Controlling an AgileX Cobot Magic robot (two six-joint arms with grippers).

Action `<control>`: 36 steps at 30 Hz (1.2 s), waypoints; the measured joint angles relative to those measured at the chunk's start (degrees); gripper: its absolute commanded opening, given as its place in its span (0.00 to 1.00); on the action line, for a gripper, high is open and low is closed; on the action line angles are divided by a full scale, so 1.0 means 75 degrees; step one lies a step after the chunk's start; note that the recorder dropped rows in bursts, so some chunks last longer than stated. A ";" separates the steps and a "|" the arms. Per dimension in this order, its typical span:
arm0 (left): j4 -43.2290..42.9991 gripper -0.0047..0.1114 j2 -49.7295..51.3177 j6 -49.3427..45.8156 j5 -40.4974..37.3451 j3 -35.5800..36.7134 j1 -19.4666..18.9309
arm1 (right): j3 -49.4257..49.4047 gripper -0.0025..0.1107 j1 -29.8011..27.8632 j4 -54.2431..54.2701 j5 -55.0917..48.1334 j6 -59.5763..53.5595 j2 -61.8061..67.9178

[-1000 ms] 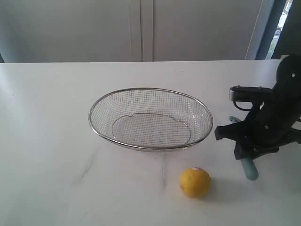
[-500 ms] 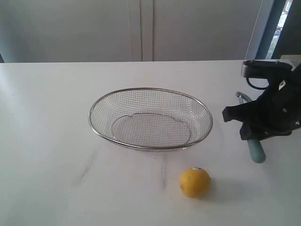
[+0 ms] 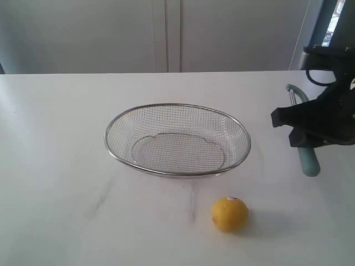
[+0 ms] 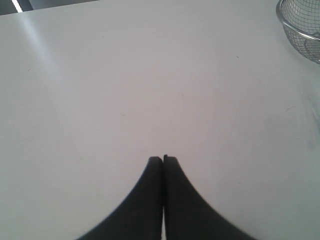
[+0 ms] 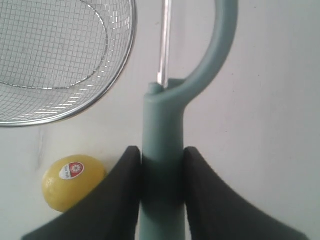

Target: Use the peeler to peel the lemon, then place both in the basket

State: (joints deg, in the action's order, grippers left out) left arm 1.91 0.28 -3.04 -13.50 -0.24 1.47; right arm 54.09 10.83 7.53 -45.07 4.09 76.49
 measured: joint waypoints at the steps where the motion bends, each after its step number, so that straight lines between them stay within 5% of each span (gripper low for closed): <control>1: 0.0000 0.04 0.0000 0.0000 0.0000 0.0000 0.0000 | 0.0000 0.02 0.0000 0.0000 0.0000 0.0000 -0.0012; 29: 0.0000 0.04 0.0000 0.0000 0.0000 0.0000 0.0000 | 0.0000 0.02 0.0000 0.0015 0.0000 0.0000 -0.0019; 36: 0.0000 0.04 0.0000 0.0000 0.0829 0.0000 0.0000 | 0.0000 0.02 0.0000 0.0015 -0.0005 0.0000 -0.0019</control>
State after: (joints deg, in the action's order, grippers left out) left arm 1.91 0.28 -3.04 -7.29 -0.24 1.47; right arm 54.09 10.83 7.65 -45.11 4.09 76.34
